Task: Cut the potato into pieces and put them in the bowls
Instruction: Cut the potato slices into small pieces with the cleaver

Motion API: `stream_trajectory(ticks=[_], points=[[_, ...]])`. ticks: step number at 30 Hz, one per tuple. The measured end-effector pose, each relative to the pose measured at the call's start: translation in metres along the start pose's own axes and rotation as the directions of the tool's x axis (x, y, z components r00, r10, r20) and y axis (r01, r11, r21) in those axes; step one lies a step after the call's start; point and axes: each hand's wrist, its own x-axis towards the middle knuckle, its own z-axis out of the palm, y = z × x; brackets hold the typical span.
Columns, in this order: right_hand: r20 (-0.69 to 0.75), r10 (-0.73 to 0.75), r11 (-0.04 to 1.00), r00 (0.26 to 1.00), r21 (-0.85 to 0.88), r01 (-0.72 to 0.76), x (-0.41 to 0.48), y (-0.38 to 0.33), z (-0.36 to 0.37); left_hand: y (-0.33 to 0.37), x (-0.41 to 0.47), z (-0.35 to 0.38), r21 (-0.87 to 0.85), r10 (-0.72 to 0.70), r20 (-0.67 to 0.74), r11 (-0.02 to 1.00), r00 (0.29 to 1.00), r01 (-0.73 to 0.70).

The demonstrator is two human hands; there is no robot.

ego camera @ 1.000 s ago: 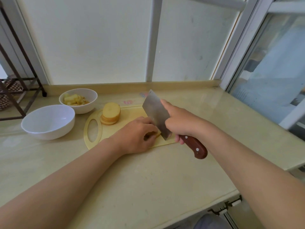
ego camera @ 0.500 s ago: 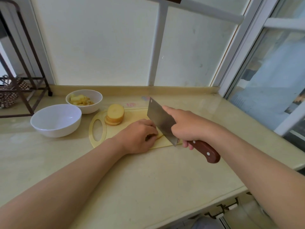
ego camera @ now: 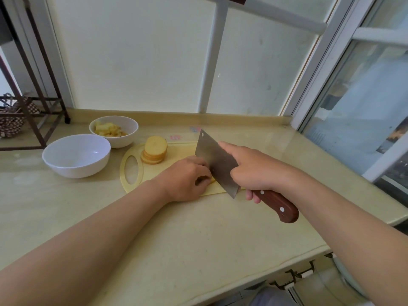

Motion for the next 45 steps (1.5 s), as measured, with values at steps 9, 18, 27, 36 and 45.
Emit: stream_trajectory(ticks=[9,18,27,36,45], points=[[0.038,0.035,0.996,0.999,-0.08,-0.031,-0.007,0.0,0.0,0.0,0.001,-0.001,0.01,0.013,0.016,1.0,1.0,-0.013],[0.009,0.026,0.998,1.0,-0.05,-0.026,0.014,-0.009,0.016,-0.002,0.001,0.001,-0.025,0.01,0.004,1.0,1.0,-0.01],[-0.017,0.004,0.999,1.0,0.042,-0.003,0.03,-0.014,0.016,-0.004,-0.003,-0.008,-0.025,0.017,-0.007,1.0,1.0,-0.017],[-0.026,0.014,0.995,1.0,0.097,-0.012,0.022,-0.002,0.01,-0.007,-0.002,-0.006,-0.01,0.026,-0.009,1.0,1.0,-0.026],[-0.039,-0.002,0.997,0.999,0.074,0.005,0.015,-0.01,0.01,-0.007,-0.002,-0.008,-0.023,0.024,-0.022,0.999,0.999,-0.024]])
